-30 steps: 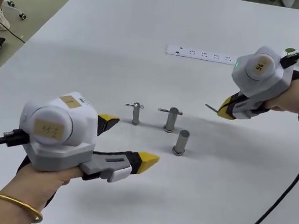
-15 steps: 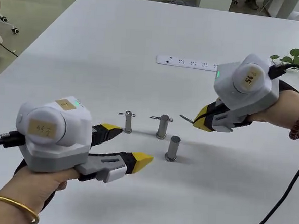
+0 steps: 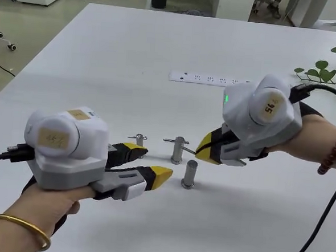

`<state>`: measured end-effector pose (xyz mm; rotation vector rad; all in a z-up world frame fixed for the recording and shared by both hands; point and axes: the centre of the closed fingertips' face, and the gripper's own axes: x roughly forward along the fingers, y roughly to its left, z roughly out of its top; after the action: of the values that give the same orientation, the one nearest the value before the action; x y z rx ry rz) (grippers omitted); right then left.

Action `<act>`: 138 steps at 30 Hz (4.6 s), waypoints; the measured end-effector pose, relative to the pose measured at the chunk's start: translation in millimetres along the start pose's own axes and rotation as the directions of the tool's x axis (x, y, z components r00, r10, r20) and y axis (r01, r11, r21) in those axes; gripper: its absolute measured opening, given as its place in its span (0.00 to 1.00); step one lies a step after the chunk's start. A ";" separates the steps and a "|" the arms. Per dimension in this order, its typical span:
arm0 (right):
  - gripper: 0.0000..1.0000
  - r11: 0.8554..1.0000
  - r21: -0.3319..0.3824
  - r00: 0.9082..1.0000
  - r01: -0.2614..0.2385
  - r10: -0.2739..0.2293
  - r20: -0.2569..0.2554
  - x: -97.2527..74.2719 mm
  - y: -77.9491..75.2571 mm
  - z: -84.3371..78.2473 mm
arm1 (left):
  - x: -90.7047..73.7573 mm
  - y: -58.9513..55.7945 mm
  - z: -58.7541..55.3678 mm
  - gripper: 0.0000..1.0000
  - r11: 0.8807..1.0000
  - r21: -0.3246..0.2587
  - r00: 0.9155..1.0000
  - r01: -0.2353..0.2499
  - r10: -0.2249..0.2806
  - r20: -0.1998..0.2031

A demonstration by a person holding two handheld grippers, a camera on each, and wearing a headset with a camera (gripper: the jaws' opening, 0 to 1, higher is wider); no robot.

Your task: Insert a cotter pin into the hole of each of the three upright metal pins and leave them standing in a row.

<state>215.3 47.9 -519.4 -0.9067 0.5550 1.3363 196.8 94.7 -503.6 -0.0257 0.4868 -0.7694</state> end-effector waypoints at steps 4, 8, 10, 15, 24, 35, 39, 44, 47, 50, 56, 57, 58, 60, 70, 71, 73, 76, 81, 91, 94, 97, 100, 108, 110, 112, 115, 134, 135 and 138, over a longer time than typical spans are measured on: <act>0.00 0.999 -0.033 1.000 -0.013 0.013 0.007 1.6 7.1 3.7 | 1.9 -2.7 0.6 0.27 1.000 -0.020 1.000 0.010 -0.010 -0.010; 0.00 0.997 -0.074 1.000 -0.014 0.015 0.019 1.3 12.1 9.3 | 3.9 -5.5 2.0 0.23 0.997 -0.070 1.000 0.026 -0.027 -0.009; 0.00 0.995 -0.101 1.000 -0.009 0.011 0.021 1.3 13.5 11.8 | 5.1 -7.0 2.0 0.20 0.995 -0.095 0.999 0.036 -0.037 -0.009; 0.00 0.991 -0.137 1.000 -0.010 0.014 0.028 1.5 17.6 15.8 | 6.8 -10.6 1.6 0.15 0.988 -0.148 0.998 0.052 -0.054 -0.011; 0.00 0.986 -0.164 0.999 -0.012 0.019 0.040 2.6 23.2 21.7 | 7.6 -14.8 2.9 0.08 0.976 -0.206 0.997 0.071 -0.074 -0.005; 0.00 0.985 -0.171 0.999 -0.006 0.015 0.051 3.8 27.0 25.6 | 8.5 -14.8 2.7 0.03 0.960 -0.268 0.997 0.081 -0.083 0.006; 0.00 0.985 -0.173 0.998 0.005 0.005 0.055 4.4 26.6 27.0 | 8.8 -17.0 0.8 0.02 0.957 -0.278 0.996 0.084 -0.088 -0.001; 0.00 0.984 -0.178 0.998 0.005 0.005 0.055 5.3 27.7 27.8 | 9.3 -18.8 1.2 0.00 0.952 -0.292 0.996 0.088 -0.090 0.006; 0.00 0.984 -0.178 0.999 0.004 0.005 0.053 6.0 28.2 27.5 | 9.5 -19.5 -0.1 0.00 0.946 -0.311 0.996 0.088 -0.092 0.003; 0.00 0.984 -0.176 0.999 0.003 0.007 0.054 6.4 29.1 27.0 | 9.4 -20.5 -1.0 0.00 0.944 -0.317 0.995 0.094 -0.099 0.002; 0.00 0.991 -0.132 0.998 -0.005 0.014 0.068 7.1 28.8 27.2 | 8.1 -21.3 0.0 0.00 0.958 -0.267 0.994 0.110 -0.108 0.020; 0.00 0.993 -0.117 0.997 -0.008 0.017 0.071 7.2 28.7 27.2 | 8.1 -21.7 -1.0 0.00 0.955 -0.275 0.994 0.110 -0.110 0.013; 0.00 0.994 -0.109 0.997 -0.007 0.015 0.076 7.0 28.1 27.3 | 8.7 -20.8 -0.7 0.00 0.956 -0.271 0.994 0.111 -0.111 0.016; 0.00 0.997 -0.080 0.997 -0.012 0.018 0.079 7.1 28.0 26.5 | 9.1 -20.1 -0.7 0.00 0.958 -0.262 0.993 0.114 -0.113 0.016; 0.03 0.988 0.139 0.988 -0.075 0.055 0.145 5.4 28.7 22.2 | 8.9 -18.2 -1.7 0.00 0.974 -0.186 0.992 0.126 -0.126 0.013; 0.04 0.981 0.172 0.987 -0.085 0.059 0.150 5.1 29.0 20.8 | 8.3 -17.7 -2.4 0.00 0.976 -0.179 0.992 0.128 -0.128 0.011; 0.04 0.969 0.220 0.982 -0.112 0.075 0.173 4.5 31.1 20.5 | 6.7 -17.3 -2.3 0.00 0.977 -0.166 0.991 0.131 -0.130 0.015; 0.05 0.946 0.292 0.977 -0.141 0.085 0.198 3.3 32.1 18.6 | 4.3 -20.0 -1.3 0.00 0.978 -0.144 0.989 0.149 -0.147 0.024; 0.06 0.931 0.328 0.971 -0.162 0.091 0.221 0.5 31.0 12.2 | 0.5 -23.5 -4.1 0.00 0.983 -0.064 0.985 0.174 -0.173 0.021; 0.07 0.886 0.391 0.944 -0.248 0.131 0.303 -8.1 44.5 8.1 | -6.7 -35.7 -9.0 0.00 0.969 0.024 0.969 0.244 -0.245 0.033; 0.09 0.872 0.407 0.936 -0.272 0.142 0.322 -9.6 47.9 7.9 | -8.4 -38.0 -8.5 0.00 0.964 0.034 0.963 0.264 -0.265 0.041; 0.08 0.855 0.411 0.918 -0.317 0.168 0.360 -12.3 54.3 12.4 | -11.2 -39.8 -8.6 0.00 0.959 0.047 0.958 0.280 -0.282 0.045; 0.08 0.849 0.400 0.905 -0.344 0.186 0.383 -13.0 59.4 15.5 | -15.1 -42.0 -7.9 0.00 0.953 0.048 0.952 0.298 -0.300 0.058; 0.08 0.832 0.373 0.869 -0.411 0.234 0.437 -14.6 70.9 23.4 | -23.9 -52.4 -8.7 0.00 0.935 0.069 0.933 0.348 -0.352 0.070; 0.08 0.827 0.364 0.860 -0.427 0.248 0.445 -14.9 74.4 26.3 | -25.3 -55.1 -8.3 0.00 0.930 0.069 0.928 0.361 -0.365 0.076; 0.08 0.820 0.350 0.846 -0.452 0.271 0.459 -16.3 79.4 29.9 | -26.0 -57.3 -7.9 0.00 0.927 0.069 0.924 0.369 -0.374 0.082; 0.08 0.807 0.340 0.829 -0.482 0.294 0.476 -18.4 84.3 33.9 | -27.9 -63.2 -6.5 0.00 0.916 0.072 0.912 0.395 -0.401 0.092; 0.00 0.821 0.267 0.811 -0.504 0.345 0.472 -22.7 93.3 35.2 | -28.6 -74.2 -6.0 0.00 0.891 0.070 0.886 0.448 -0.453 0.102; 0.00 0.829 0.256 0.816 -0.496 0.345 0.464 -22.2 93.4 34.4 | -28.0 -74.3 -6.4 0.00 0.892 0.069 0.886 0.447 -0.452 0.100; 0.00 0.857 0.221 0.834 -0.466 0.343 0.431 -19.8 93.5 31.5 | -25.0 -74.3 -9.0 0.00 0.896 0.064 0.891 0.440 -0.445 0.091</act>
<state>116.1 60.6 -508.3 -0.2468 0.6605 1.7007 128.5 59.1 -486.6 -0.1415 0.3678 -1.2218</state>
